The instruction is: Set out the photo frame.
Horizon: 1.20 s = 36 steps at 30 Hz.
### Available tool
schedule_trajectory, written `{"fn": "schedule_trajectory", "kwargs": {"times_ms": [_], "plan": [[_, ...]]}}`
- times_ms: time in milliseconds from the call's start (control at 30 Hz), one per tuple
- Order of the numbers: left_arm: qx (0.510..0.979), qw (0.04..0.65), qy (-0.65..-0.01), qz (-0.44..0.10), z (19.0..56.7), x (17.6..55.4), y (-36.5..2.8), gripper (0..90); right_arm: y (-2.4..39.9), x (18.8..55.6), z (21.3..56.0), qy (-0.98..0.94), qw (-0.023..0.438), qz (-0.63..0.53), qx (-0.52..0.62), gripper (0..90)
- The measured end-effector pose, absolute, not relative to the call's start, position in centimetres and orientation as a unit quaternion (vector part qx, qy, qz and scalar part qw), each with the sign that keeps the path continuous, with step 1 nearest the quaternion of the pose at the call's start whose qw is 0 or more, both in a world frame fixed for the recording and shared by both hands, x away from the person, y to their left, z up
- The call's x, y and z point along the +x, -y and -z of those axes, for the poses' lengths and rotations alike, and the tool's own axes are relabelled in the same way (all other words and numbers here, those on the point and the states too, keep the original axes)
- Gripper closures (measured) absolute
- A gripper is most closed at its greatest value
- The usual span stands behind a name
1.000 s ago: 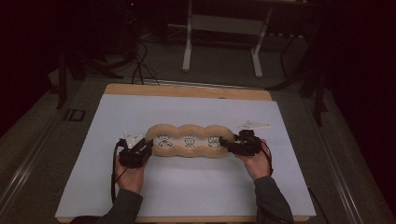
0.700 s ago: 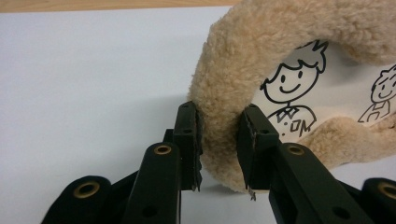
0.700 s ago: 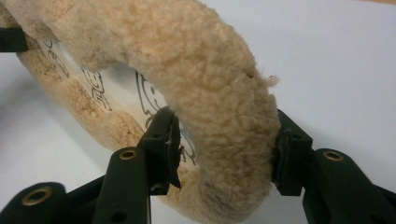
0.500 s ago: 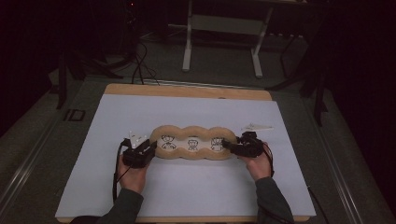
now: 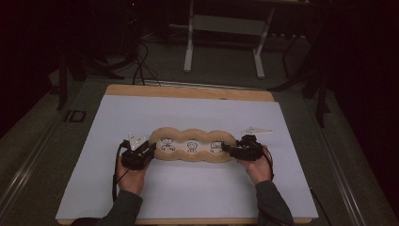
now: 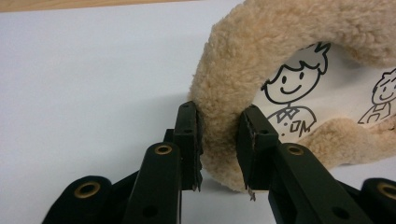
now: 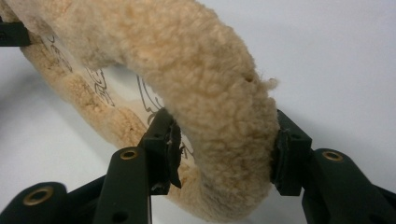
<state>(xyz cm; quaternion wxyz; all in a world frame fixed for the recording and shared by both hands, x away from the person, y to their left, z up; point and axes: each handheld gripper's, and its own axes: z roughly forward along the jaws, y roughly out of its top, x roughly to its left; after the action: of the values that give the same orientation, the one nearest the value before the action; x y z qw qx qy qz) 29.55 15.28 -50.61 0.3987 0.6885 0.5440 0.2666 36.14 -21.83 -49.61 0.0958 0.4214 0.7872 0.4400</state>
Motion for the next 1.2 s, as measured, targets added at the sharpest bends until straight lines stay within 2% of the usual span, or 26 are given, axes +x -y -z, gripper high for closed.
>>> {"fn": "schedule_trajectory", "kwargs": {"times_ms": [833,1200], "plan": [[0.687,0.398,-0.547,-0.266,50.90,28.87,-15.24,71.7,22.26,35.89,50.10,-0.781,0.084,-0.455,0.419,51.1],[0.700,0.385,-0.545,-0.255,50.96,29.07,-15.37,59.1,21.75,35.77,49.67,-0.789,0.099,-0.431,0.427,47.3]]}}
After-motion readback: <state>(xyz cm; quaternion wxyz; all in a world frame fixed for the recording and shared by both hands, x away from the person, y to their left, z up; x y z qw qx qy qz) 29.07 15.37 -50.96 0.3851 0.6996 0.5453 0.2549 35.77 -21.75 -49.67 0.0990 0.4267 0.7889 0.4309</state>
